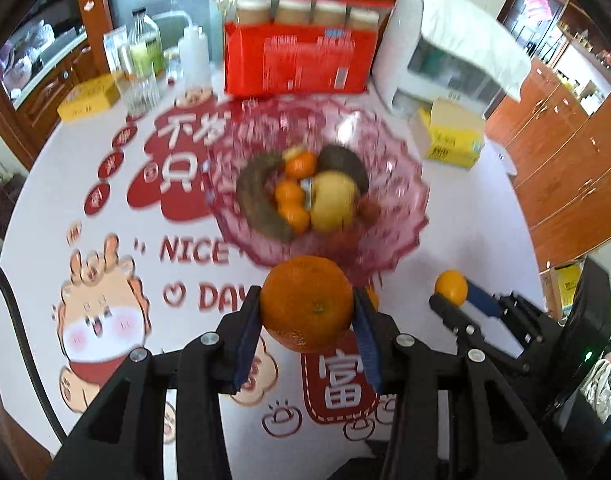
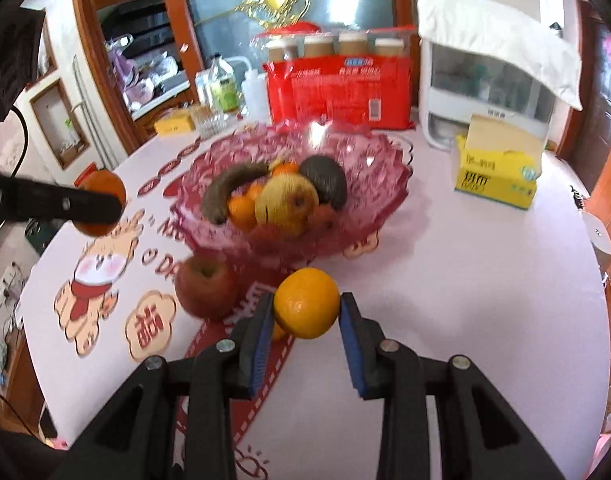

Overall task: Organize fruits
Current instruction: 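Carry both oranges into the pink bowl and open both tools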

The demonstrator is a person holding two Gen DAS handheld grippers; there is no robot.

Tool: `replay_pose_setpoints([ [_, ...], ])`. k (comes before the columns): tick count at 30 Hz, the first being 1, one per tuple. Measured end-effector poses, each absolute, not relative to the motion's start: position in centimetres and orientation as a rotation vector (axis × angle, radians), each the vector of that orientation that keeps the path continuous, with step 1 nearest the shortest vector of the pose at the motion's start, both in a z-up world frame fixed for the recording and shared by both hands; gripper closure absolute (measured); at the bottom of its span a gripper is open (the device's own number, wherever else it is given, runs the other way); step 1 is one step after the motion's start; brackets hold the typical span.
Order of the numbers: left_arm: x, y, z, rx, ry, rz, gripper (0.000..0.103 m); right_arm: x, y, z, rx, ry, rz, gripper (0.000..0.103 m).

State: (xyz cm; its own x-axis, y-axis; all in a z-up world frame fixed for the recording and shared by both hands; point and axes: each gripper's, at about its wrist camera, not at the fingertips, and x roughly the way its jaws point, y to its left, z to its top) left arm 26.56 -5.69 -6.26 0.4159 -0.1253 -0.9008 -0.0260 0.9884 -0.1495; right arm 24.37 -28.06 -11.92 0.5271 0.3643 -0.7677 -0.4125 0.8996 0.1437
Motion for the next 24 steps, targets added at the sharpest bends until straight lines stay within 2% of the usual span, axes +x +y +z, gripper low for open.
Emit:
replay_pose_setpoints([
  [4,28.1,-5.0,-4.6,-0.123,1.105,-0.091,0.060,25.0,-27.5,-10.9,-0.017,0.872,0.416,0.070],
  [11,30.7,-4.7,-4.9,-0.013,1.110,-0.155,0.060,26.5,-26.2,-10.6,0.059,0.832,0.341,0.070],
  [24,35.7,-4.1,-10.5,-0.048,1.186,-0.226,0.060,28.9,-24.5,-13.6,0.141,0.871,0.339,0.070],
])
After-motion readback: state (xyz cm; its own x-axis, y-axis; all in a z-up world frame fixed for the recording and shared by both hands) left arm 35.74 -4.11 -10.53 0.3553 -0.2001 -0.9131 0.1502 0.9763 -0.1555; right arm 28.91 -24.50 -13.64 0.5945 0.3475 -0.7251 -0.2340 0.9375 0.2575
